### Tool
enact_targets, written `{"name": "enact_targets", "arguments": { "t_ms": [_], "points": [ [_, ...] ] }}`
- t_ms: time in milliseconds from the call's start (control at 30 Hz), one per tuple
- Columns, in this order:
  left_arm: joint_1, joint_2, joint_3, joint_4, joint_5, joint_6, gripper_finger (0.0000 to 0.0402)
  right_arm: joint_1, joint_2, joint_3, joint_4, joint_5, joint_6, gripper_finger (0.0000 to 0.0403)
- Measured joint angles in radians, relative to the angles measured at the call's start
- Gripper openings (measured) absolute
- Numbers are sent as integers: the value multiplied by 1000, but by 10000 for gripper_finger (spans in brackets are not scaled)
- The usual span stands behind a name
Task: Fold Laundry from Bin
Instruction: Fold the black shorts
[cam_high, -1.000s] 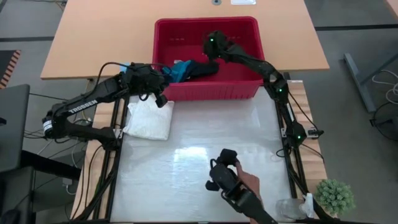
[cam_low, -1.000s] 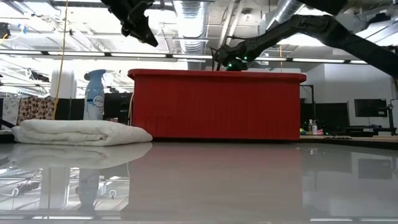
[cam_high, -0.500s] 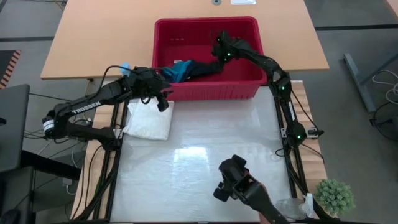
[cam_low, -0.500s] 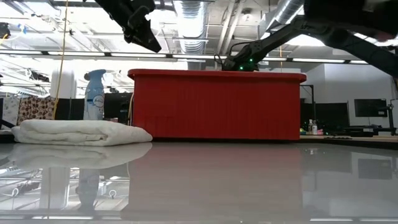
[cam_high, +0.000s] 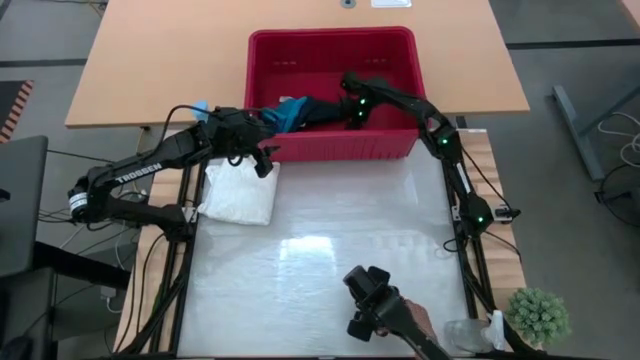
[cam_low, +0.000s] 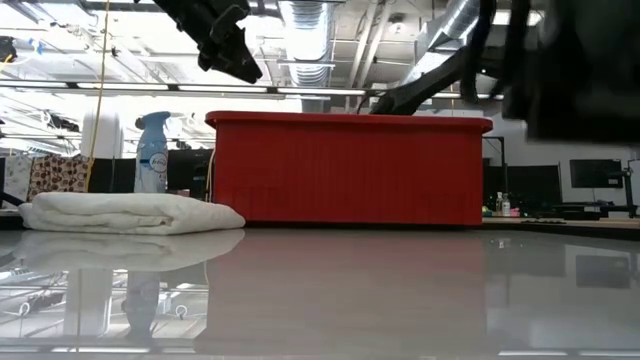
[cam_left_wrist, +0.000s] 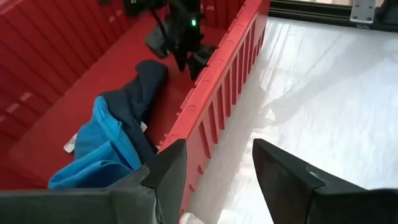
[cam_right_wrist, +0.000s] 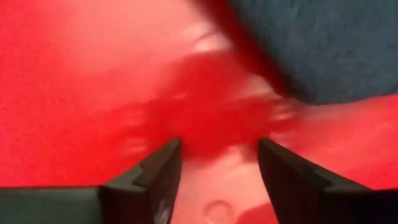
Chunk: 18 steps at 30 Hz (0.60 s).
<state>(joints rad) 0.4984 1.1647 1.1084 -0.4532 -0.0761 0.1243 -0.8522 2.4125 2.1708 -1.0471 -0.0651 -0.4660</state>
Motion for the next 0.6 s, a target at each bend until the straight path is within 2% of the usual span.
{"name": "enact_targets", "arguments": {
  "t_ms": [67,133,267,300,433,500,600],
  "points": [
    [0,0,0,-3,0,-6,176,10,14,3,-4,80,-35,219],
    [0,0,0,-5,-12,-14,176,19,20,4,-19,107,-62,180],
    [0,0,0,-9,-36,-24,176,43,0,-2,-19,112,-147,41],
    [0,0,0,-11,-46,-24,176,47,-7,-3,-14,120,-169,23],
    [0,0,0,-31,-89,-26,176,59,-77,-6,35,167,-179,15],
    [0,0,0,-43,-96,-42,176,70,-155,-6,43,199,-184,12],
    [0,0,0,-58,-91,-48,176,93,-273,0,75,191,-190,12]
  ]
}}
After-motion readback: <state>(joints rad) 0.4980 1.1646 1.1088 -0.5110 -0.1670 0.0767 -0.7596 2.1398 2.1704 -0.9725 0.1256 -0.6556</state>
